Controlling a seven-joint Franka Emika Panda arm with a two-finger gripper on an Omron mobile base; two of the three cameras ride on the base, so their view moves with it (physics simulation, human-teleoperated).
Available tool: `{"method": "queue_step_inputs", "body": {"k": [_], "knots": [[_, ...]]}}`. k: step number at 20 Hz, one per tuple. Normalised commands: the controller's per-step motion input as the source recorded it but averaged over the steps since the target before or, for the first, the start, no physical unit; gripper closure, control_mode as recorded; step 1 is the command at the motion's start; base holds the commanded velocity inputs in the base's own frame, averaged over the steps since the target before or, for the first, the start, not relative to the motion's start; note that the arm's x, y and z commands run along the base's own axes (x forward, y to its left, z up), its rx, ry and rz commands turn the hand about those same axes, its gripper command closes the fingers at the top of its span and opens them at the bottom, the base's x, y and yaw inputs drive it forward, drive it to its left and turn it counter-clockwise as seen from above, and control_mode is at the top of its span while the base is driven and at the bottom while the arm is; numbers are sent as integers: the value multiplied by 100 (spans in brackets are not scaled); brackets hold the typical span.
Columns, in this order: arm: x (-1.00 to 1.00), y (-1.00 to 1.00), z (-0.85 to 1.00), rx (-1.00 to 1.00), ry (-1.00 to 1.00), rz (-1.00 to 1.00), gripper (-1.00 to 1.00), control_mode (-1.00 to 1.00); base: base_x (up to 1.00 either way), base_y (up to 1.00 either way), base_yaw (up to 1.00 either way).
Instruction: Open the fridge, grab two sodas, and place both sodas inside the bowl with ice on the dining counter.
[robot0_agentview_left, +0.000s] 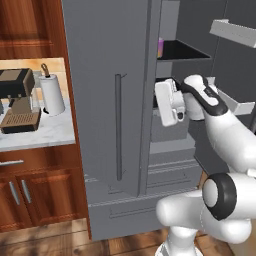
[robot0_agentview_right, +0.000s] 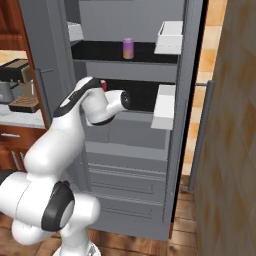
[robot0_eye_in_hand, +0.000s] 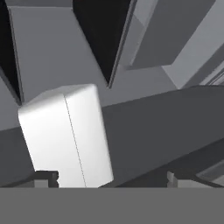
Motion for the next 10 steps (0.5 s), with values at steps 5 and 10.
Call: {"method": "queue_step_inputs", "body": {"k": [5,10], "knots": [[3,56,-4,10,9,10,-100,-100,0,0,0],[-28,56,0,5,3,14,-100,-100,0,0,0]]}}
